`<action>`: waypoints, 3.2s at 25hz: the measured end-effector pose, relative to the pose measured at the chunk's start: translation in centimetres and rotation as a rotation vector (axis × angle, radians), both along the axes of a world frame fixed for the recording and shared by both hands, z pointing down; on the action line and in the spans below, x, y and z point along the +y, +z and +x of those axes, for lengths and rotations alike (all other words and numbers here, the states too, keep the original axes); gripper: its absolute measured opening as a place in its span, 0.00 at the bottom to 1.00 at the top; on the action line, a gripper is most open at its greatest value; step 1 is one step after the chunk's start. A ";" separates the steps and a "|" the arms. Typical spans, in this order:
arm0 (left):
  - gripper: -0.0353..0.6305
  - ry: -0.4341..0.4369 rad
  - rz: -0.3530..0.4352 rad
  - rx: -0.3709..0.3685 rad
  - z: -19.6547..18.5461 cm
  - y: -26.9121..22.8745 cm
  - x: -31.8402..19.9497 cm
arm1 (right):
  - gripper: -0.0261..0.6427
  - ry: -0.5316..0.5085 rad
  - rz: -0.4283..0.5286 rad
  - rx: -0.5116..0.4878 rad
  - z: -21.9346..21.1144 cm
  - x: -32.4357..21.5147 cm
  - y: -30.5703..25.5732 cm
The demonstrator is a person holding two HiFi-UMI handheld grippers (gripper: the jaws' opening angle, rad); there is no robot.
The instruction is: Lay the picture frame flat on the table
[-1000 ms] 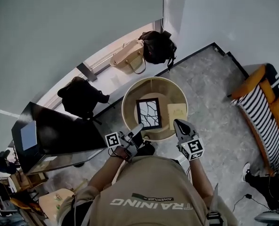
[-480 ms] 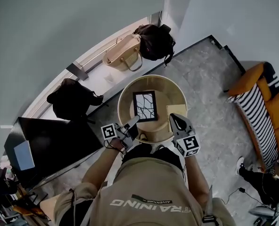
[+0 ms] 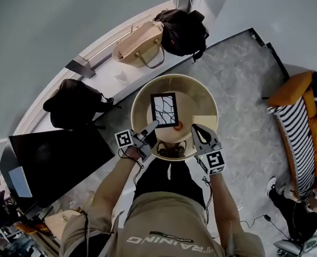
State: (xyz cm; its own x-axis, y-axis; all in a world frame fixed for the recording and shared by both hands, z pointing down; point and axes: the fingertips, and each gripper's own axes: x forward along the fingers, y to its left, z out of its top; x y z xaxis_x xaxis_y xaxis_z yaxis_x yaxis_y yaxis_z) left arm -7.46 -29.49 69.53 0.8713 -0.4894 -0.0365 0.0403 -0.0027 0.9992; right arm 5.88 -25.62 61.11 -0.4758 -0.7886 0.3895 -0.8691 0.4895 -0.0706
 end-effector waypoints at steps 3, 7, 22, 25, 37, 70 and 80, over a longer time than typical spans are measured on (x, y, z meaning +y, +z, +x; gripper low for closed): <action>0.17 -0.025 -0.030 -0.022 0.1 4.1 -1.4 | 0.05 0.008 -0.027 -0.013 0.6 -0.8 3.3; 0.17 -0.061 -0.068 -0.054 0.5 9.2 -3.2 | 0.05 0.031 -0.075 -0.021 2.4 -1.2 8.4; 0.17 -0.135 -0.130 -0.137 2.3 25.7 -11.4 | 0.05 0.012 -0.185 -0.057 6.1 -2.1 22.5; 0.17 -0.155 -0.160 -0.147 2.4 27.7 -12.3 | 0.05 0.002 -0.207 -0.069 5.9 -2.6 23.7; 0.17 -0.131 -0.204 -0.336 2.3 31.0 -13.3 | 0.05 -0.025 -0.213 -0.099 5.7 -2.6 24.6; 0.30 0.128 0.385 -1.156 4.0 22.7 -6.8 | 0.05 -0.049 -0.171 -0.089 3.4 -1.9 20.2; 0.06 0.126 0.753 -1.118 9.0 0.6 0.7 | 0.05 -0.016 -0.030 -0.101 3.4 -0.3 4.2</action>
